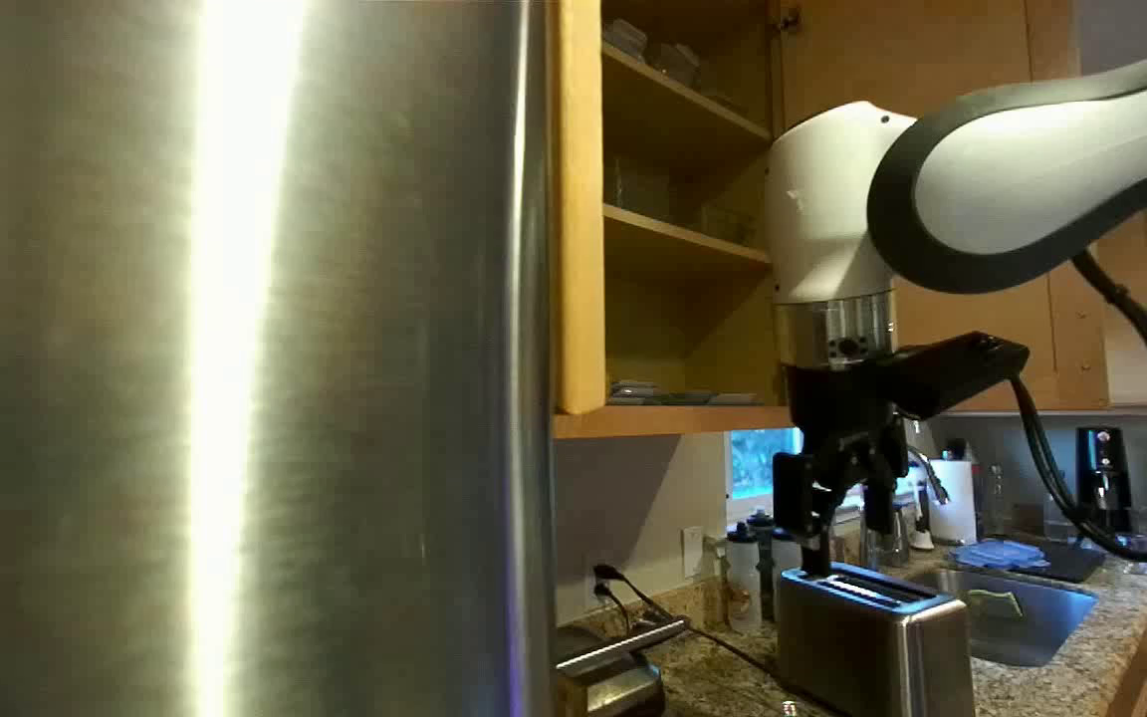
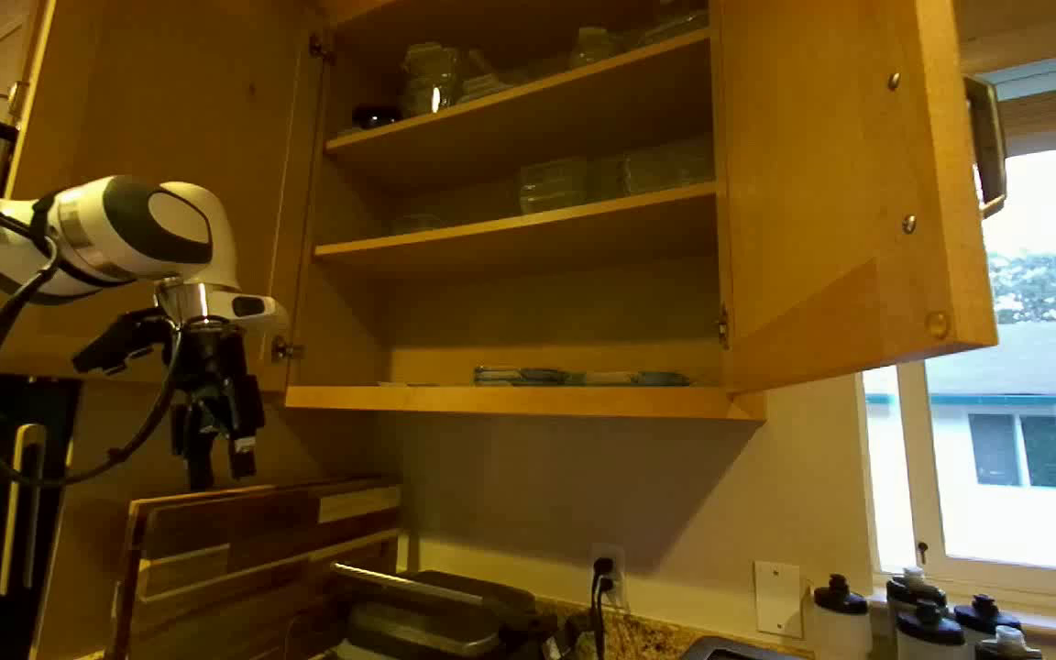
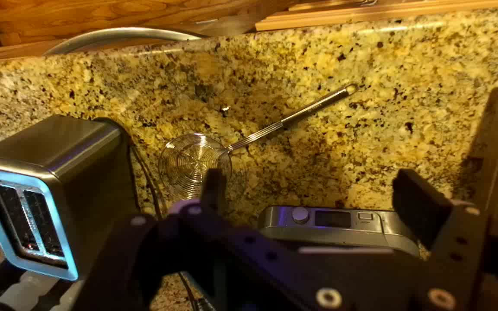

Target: Close the left and right cabinet doors respectively

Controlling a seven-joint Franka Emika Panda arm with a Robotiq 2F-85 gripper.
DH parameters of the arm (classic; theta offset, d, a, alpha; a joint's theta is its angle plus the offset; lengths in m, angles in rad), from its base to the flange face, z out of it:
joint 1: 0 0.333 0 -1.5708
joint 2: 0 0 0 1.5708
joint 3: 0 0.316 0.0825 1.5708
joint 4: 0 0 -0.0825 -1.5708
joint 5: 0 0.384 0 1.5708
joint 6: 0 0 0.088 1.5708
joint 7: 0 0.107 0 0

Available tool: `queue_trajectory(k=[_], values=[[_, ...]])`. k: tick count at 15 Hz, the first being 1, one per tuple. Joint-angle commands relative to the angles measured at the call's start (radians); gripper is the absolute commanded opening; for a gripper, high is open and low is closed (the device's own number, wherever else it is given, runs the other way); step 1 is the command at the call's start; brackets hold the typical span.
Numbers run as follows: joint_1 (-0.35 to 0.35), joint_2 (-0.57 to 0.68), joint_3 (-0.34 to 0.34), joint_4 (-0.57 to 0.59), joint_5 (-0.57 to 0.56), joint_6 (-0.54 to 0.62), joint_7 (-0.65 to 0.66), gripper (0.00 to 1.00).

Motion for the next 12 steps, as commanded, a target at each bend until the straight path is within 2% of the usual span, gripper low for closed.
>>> queue_trajectory(k=[1,9,11,12], values=[[0.03,0.009,-0.022,0.003,-0.018,-0.003,0.016,1.0],[0.03,0.009,-0.022,0.003,-0.018,-0.003,0.016,1.0],[0.041,0.022,-0.003,0.018,-0.023,-0.005,0.014,1.0],[0.068,0.023,-0.008,0.021,-0.009,0.006,-0.019,1.0]])
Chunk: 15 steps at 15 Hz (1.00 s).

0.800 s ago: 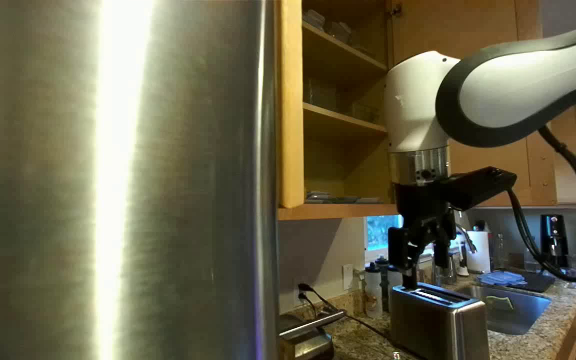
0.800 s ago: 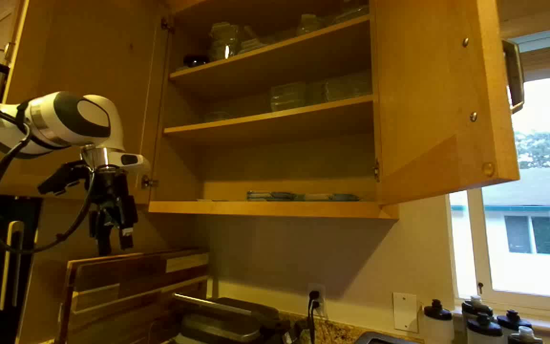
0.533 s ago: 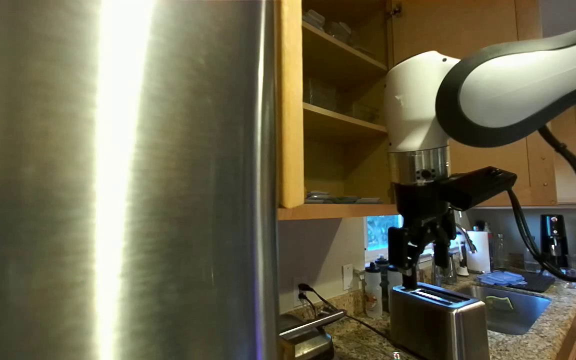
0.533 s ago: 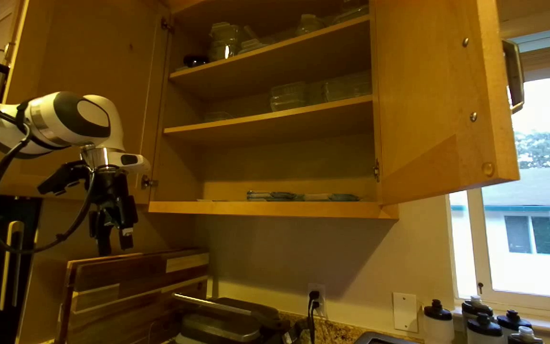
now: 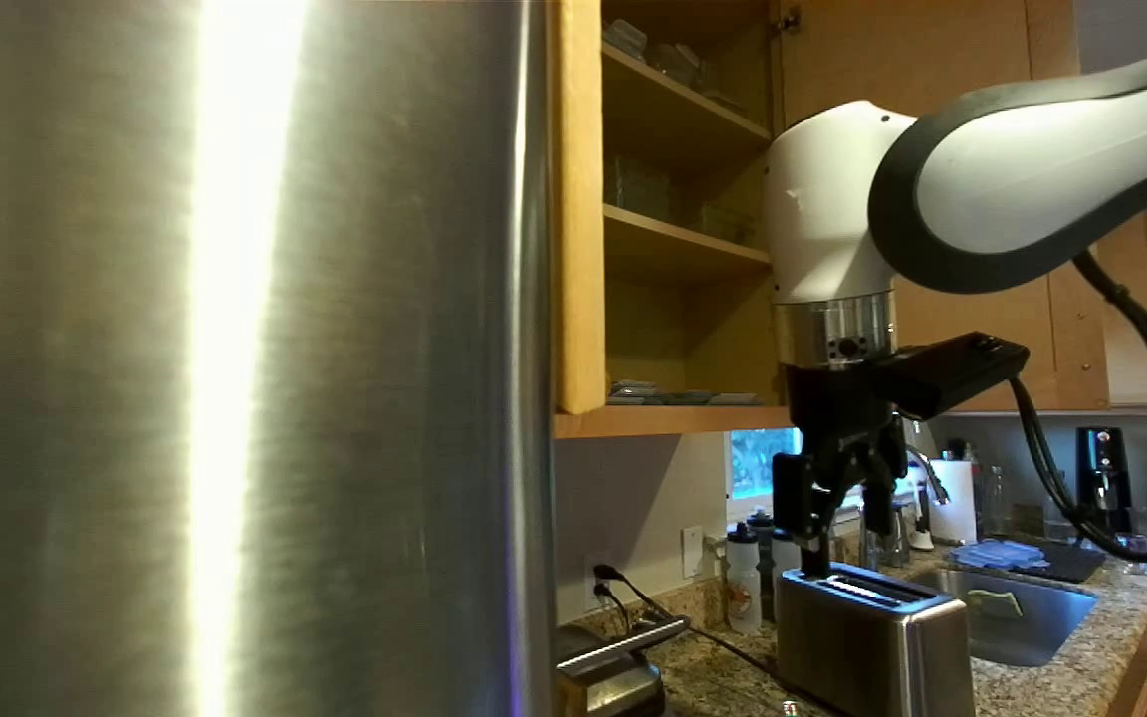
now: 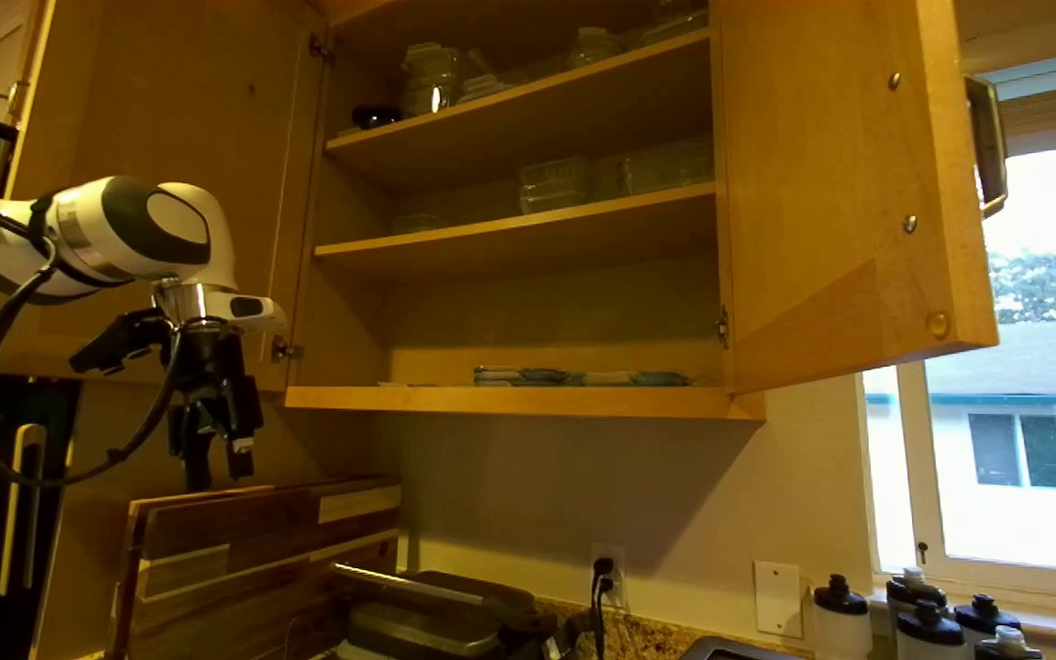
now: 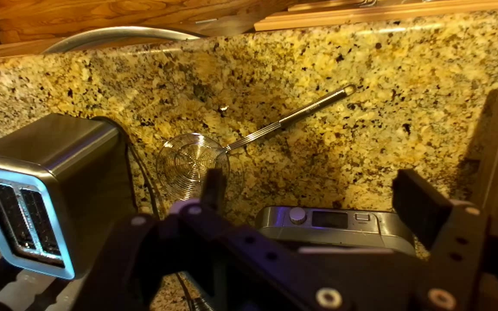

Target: Close the left and right cabinet doors respectively

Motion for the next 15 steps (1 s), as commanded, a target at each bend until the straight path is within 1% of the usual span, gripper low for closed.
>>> queue_trajectory(k=[1,4,9,12,15], values=[[0.08,0.02,-0.008,0.025,-0.009,0.005,-0.044,1.0],[0.161,0.013,-0.014,0.056,-0.002,-0.004,-0.143,1.0],[0.268,0.01,-0.025,0.129,-0.002,-0.007,-0.318,1.0],[0.315,0.007,-0.036,0.172,0.011,0.014,-0.411,1.0],[0.357,0.01,-0.045,0.203,0.02,0.084,-0.498,1.0]])
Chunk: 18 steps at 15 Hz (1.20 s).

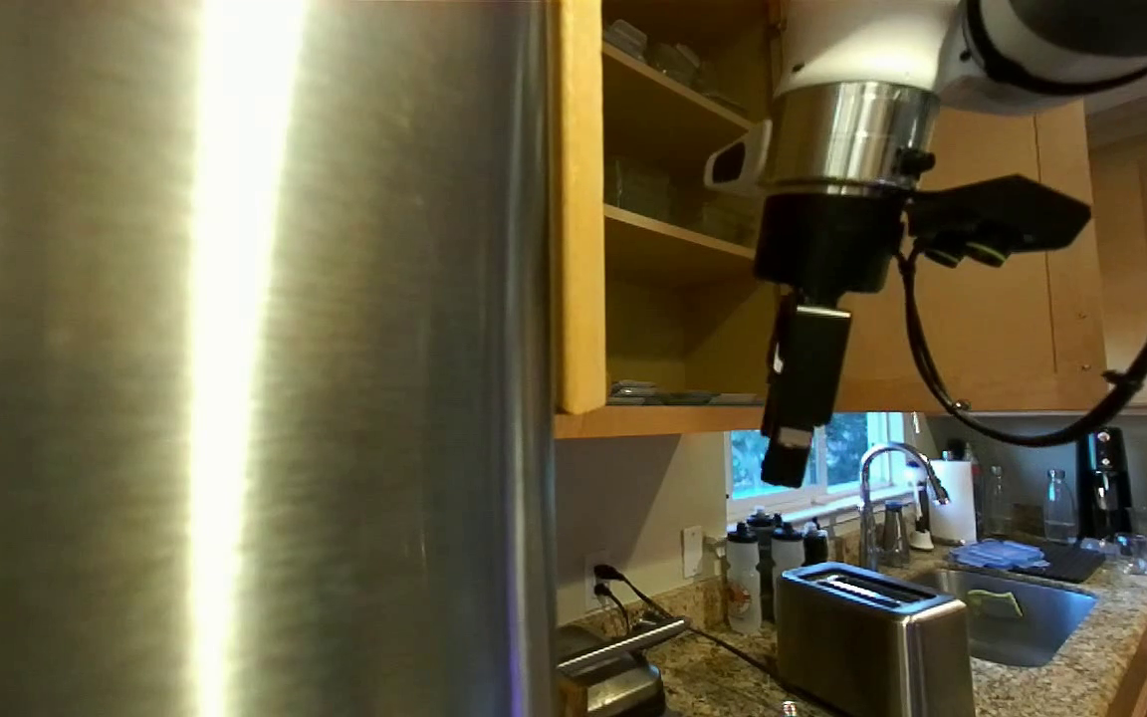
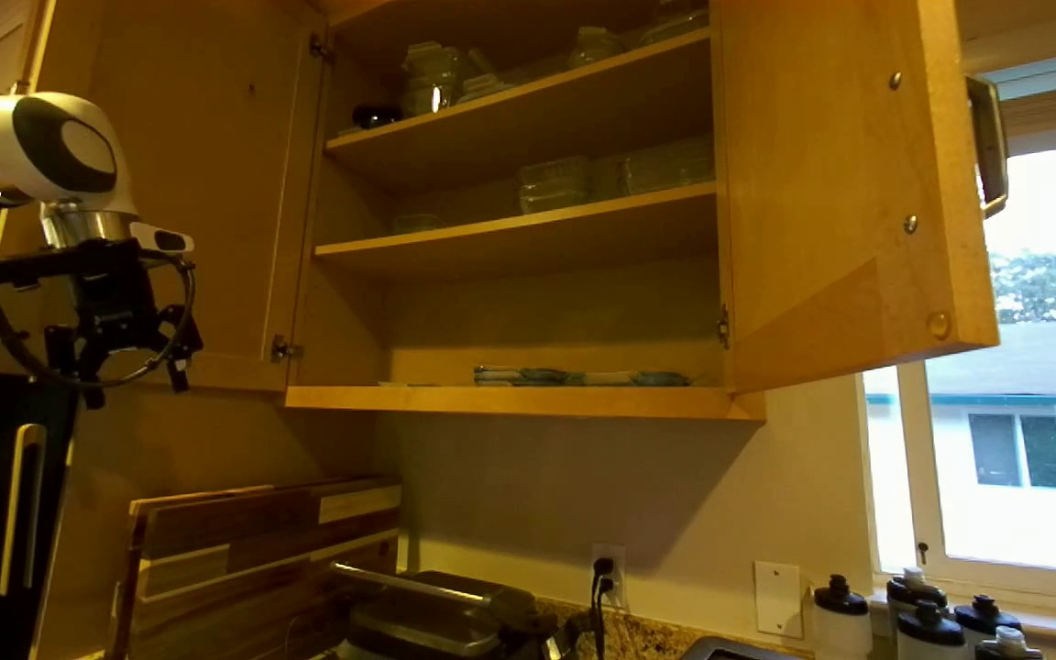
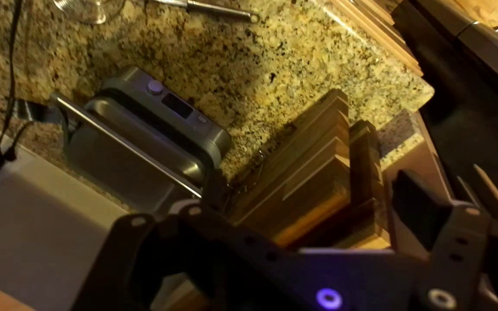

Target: Close the left and right cabinet doors respectively

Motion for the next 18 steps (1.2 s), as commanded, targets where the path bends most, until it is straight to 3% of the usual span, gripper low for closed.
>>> queue_trajectory(k=[1,9,13,18], values=[[0.068,0.001,-0.04,0.03,0.029,0.082,-0.118,1.0],[0.206,0.034,-0.147,0.038,0.235,0.275,-0.397,1.0],[0.282,0.043,-0.199,0.029,0.397,0.275,-0.537,1.0],[0.33,0.039,-0.217,0.01,0.552,0.282,-0.593,1.0]])
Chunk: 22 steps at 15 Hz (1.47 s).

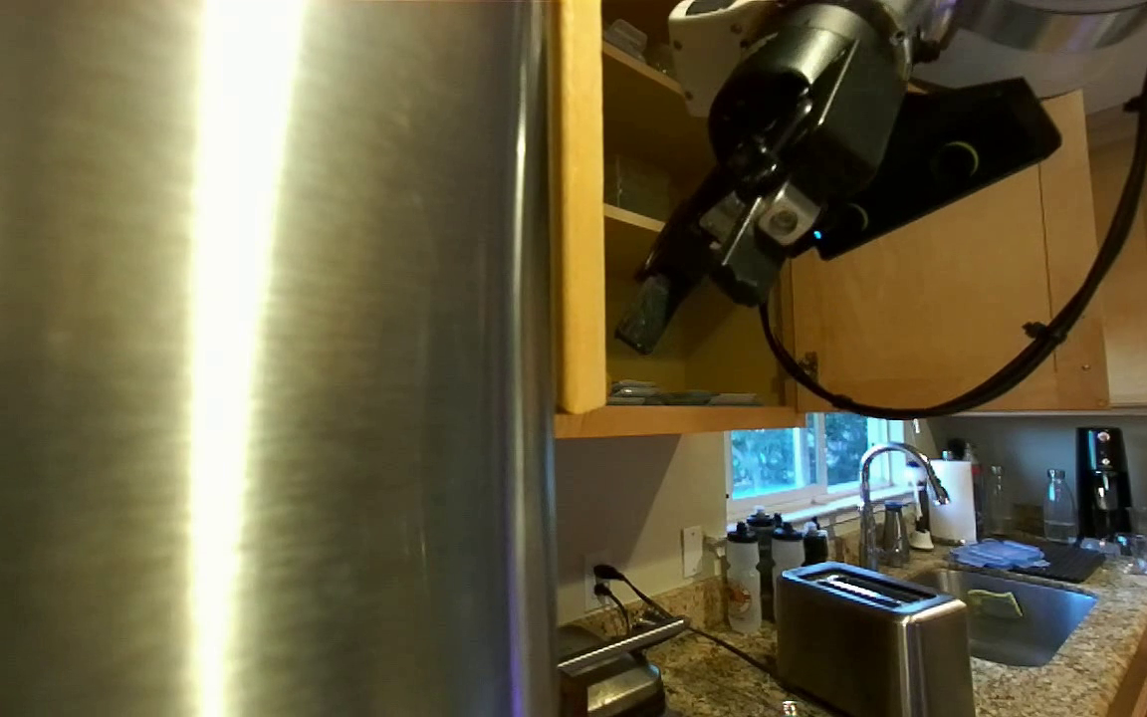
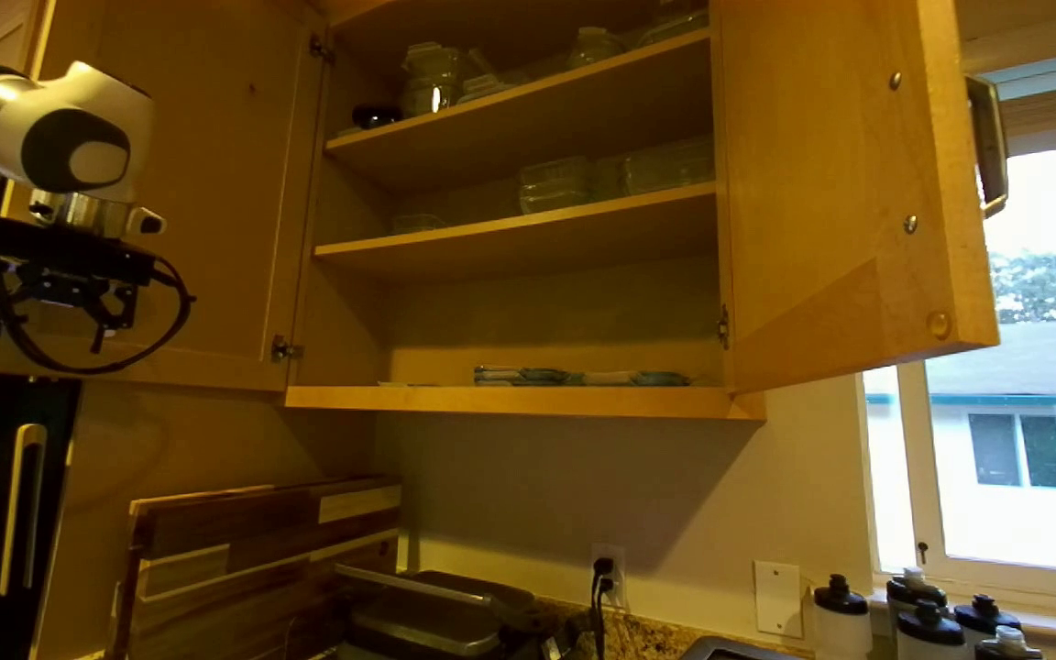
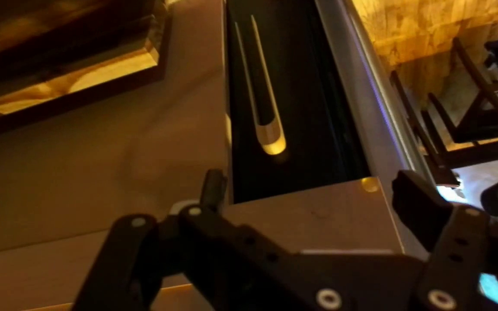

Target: Close the left and right cabinet doors respectively

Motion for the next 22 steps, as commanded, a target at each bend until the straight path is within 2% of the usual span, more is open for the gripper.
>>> queue_trajectory(k=[1,4,8,13,22], values=[[0.037,-0.018,-0.012,-0.032,0.087,0.033,-0.016,1.0],[0.015,-0.02,0.028,-0.041,0.098,0.069,0.049,1.0],[-0.02,-0.023,0.093,-0.053,0.063,0.155,0.208,1.0],[-0.032,0.0,0.146,-0.029,0.001,0.135,0.333,1.0],[-0.014,0.034,0.153,0.017,-0.019,0.132,0.334,1.0]])
